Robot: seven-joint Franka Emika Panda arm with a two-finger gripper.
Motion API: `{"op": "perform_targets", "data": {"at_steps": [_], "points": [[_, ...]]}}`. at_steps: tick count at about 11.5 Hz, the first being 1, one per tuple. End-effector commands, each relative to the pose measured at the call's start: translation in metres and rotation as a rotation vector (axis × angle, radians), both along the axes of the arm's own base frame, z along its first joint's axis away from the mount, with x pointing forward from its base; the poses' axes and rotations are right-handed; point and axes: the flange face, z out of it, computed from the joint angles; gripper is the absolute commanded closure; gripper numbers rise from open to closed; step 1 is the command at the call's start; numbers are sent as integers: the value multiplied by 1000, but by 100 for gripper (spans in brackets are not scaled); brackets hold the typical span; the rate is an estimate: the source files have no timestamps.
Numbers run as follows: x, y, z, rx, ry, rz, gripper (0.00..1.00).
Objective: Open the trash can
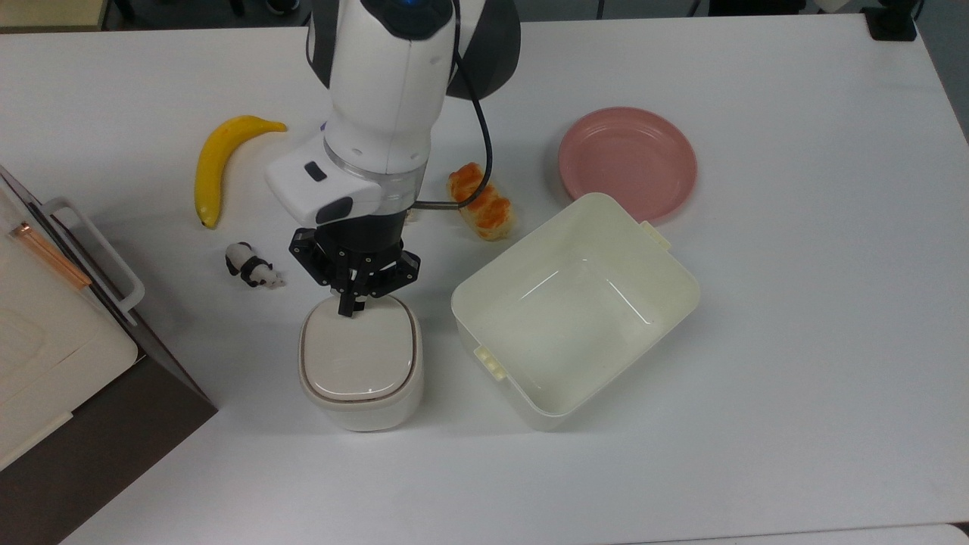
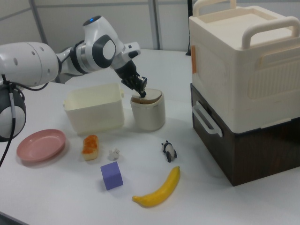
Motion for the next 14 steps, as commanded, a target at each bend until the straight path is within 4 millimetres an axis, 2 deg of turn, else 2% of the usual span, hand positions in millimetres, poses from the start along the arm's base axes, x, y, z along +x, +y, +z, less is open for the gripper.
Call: {"op": "perform_targets", "data": {"at_steps": [1, 5, 7, 9, 11, 12, 14], "points": [[-19, -8, 53, 101, -50, -62, 100], [-47, -17, 114, 262, -44, -117, 100], [-56, -16, 101, 230, 85, -45, 100], [-74, -14, 90, 208, 266, 65, 100], [-83, -17, 107, 284, 323, 171, 100], [-85, -25, 117, 320, 306, 165, 100], [-89, -26, 128, 337, 302, 165, 100]]}}
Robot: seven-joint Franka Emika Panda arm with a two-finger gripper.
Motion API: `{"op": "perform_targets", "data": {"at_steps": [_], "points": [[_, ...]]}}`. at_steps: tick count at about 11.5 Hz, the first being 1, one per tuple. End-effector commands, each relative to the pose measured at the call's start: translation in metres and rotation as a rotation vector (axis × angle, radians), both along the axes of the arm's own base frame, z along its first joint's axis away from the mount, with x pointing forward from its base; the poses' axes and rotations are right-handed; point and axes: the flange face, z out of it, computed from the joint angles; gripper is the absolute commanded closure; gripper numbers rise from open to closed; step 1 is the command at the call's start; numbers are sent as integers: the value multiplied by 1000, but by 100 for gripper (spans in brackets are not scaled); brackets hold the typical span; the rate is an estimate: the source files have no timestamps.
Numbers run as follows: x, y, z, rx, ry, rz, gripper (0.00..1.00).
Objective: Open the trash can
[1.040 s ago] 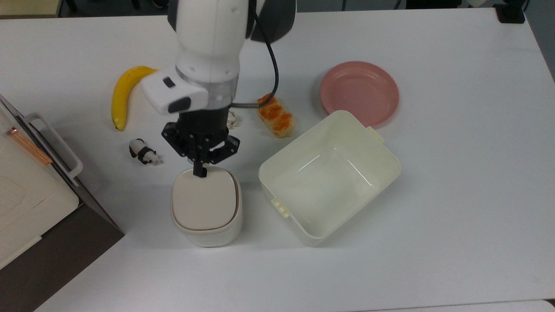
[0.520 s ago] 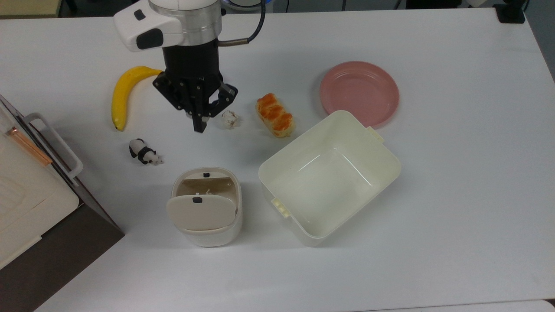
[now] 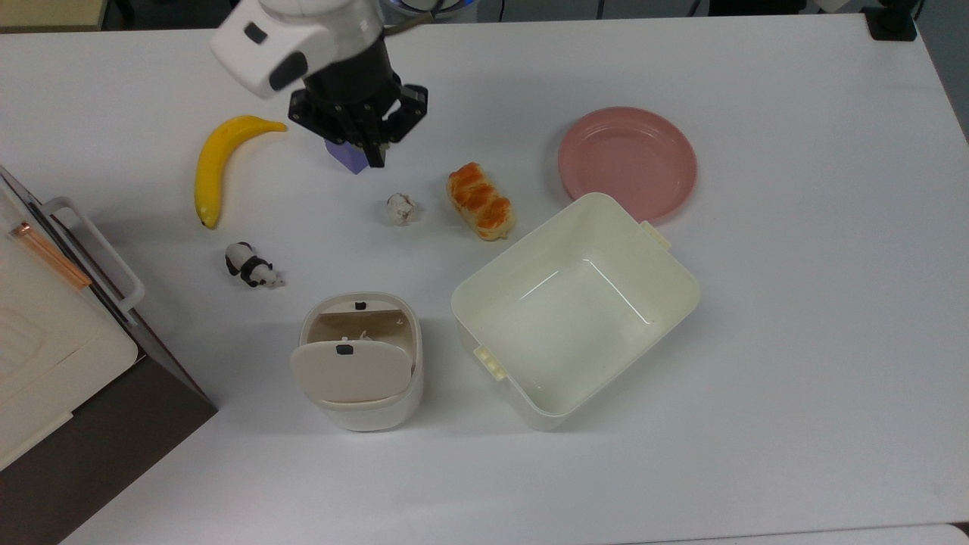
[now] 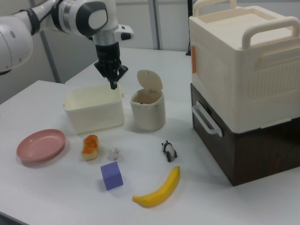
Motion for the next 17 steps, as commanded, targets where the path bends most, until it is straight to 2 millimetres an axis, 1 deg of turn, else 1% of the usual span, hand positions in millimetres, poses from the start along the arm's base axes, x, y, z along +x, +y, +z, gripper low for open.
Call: {"op": "perform_targets", "data": {"at_steps": [1, 2, 3, 4, 6, 8, 10, 13, 14, 17], "points": [[-11, -4, 19, 38, 0, 22, 93], [-12, -4, 20, 38, -1, 23, 76], [-11, -4, 21, 36, -4, 20, 42], [-11, -2, 21, 31, -2, 20, 0], [-12, -1, 25, 22, -13, 21, 0], [-13, -2, 26, 13, -11, 22, 0], [-13, -3, 45, 16, -45, 17, 0], [-17, -3, 48, 13, -27, 1, 0], [-19, -2, 54, -1, -35, 2, 0], [-20, -1, 52, -14, -28, 3, 0]]}}
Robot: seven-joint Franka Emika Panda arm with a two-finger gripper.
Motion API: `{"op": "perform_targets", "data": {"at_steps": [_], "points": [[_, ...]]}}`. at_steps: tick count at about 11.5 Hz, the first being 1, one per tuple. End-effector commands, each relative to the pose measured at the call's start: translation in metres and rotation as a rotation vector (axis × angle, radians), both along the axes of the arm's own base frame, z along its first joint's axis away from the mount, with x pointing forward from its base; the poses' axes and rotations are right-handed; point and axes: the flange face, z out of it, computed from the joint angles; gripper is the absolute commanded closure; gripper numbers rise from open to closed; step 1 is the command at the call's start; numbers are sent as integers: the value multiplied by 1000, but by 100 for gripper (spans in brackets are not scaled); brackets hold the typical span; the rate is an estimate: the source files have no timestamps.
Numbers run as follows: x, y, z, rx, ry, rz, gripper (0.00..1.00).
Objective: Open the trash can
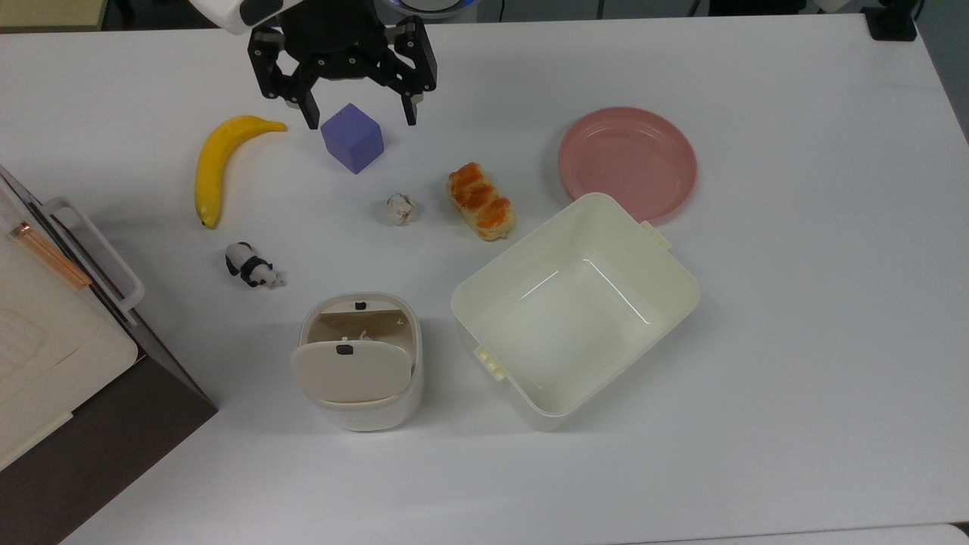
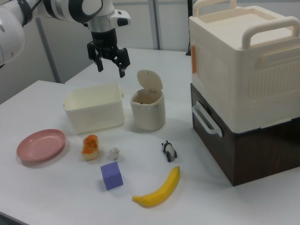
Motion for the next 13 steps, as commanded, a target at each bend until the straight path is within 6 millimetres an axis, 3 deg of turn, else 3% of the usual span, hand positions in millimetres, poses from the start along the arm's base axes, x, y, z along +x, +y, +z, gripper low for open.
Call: {"op": "perform_targets", "data": {"at_steps": [1, 7, 13], "points": [[-9, 5, 6, -21, 23, -5, 0], [-13, 22, 2, -42, 32, -59, 0], [-18, 20, 10, -33, 20, -110, 0]]}}
